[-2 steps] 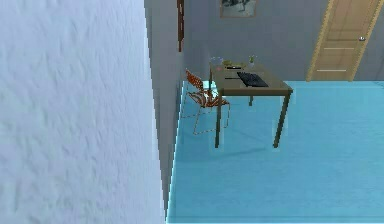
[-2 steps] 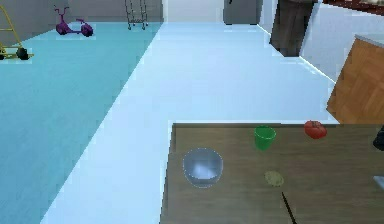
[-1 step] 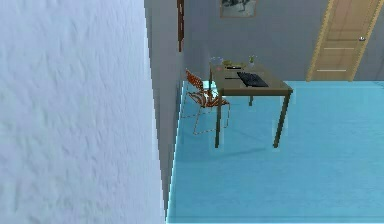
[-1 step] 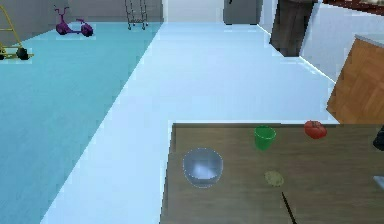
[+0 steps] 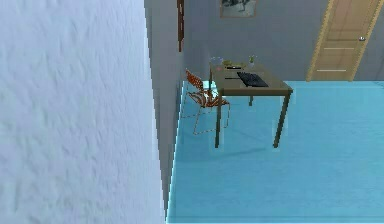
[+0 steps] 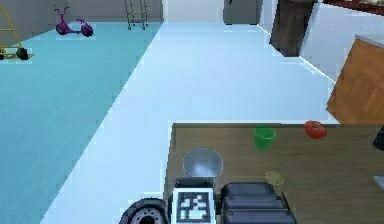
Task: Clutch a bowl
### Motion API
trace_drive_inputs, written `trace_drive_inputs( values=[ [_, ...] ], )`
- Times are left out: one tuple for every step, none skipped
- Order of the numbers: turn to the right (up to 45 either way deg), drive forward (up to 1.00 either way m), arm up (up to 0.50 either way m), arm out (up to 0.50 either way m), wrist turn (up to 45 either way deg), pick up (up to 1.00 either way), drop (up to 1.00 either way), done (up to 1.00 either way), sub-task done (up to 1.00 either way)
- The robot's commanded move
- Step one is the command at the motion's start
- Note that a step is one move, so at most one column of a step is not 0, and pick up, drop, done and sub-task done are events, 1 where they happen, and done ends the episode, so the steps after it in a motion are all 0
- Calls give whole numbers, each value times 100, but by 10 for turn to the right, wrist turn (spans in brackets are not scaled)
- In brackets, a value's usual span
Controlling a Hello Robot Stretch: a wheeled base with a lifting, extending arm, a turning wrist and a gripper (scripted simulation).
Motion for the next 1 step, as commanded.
trace_drive_inputs(
  values=[
    [0, 0, 0, 20, 0, 0, 0, 0, 0]
  ],
)
